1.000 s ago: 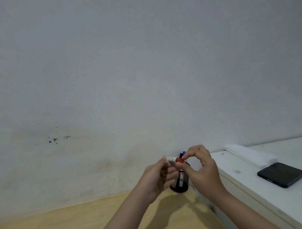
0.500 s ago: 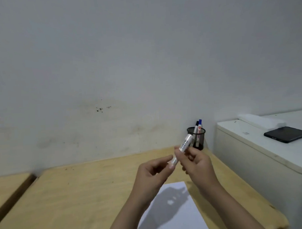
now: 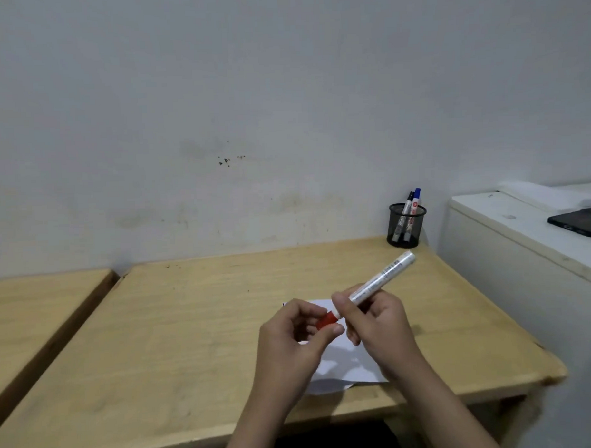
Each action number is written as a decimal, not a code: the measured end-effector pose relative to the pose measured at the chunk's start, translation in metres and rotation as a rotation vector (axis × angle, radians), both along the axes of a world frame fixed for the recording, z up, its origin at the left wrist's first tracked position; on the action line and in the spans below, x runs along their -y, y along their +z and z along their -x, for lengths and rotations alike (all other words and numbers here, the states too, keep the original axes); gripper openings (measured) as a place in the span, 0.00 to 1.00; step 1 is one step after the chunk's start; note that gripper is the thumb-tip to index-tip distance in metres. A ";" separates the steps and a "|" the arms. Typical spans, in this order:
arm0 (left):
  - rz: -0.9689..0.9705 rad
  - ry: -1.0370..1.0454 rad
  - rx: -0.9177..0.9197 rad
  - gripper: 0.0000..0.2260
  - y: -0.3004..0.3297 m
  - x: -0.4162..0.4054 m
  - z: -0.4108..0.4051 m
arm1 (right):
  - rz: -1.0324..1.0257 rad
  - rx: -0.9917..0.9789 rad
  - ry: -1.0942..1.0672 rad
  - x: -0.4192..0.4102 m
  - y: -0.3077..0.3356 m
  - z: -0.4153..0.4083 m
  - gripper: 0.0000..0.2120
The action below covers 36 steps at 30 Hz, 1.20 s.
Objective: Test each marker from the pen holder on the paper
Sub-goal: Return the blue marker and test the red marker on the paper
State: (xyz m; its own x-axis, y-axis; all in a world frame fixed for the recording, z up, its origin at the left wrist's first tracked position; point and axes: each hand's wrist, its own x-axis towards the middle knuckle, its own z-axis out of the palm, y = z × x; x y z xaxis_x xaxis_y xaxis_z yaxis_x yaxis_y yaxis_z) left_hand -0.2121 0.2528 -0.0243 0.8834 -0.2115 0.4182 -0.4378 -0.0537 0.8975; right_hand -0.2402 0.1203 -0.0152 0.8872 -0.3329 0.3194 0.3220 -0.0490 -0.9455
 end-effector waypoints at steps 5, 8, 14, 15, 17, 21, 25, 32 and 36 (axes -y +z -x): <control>-0.250 0.108 0.406 0.06 -0.015 -0.008 0.005 | -0.056 0.000 0.019 0.005 -0.006 0.004 0.11; -0.299 0.159 0.517 0.07 -0.018 -0.010 0.010 | -0.119 0.013 0.079 0.002 -0.009 0.005 0.11; -0.302 0.222 0.593 0.08 -0.020 -0.010 0.010 | -0.205 0.029 0.145 0.001 -0.016 0.003 0.11; -0.293 0.231 0.606 0.07 -0.020 -0.009 0.010 | -0.231 0.031 0.158 0.001 -0.018 0.003 0.10; -0.269 0.236 0.618 0.07 -0.020 -0.008 0.010 | -0.273 0.039 0.180 0.001 -0.020 0.002 0.10; -0.245 0.200 0.601 0.06 -0.022 -0.009 0.006 | -0.285 0.048 0.211 0.001 -0.023 0.000 0.24; -0.186 0.129 0.515 0.06 -0.020 -0.009 0.004 | -0.271 0.077 0.211 0.002 -0.027 -0.002 0.25; -0.139 0.109 0.369 0.07 -0.023 -0.012 -0.003 | -0.091 0.175 0.184 0.006 -0.024 -0.002 0.15; 0.026 0.087 0.147 0.05 -0.020 -0.016 -0.019 | -0.049 0.197 0.110 0.016 -0.019 -0.006 0.13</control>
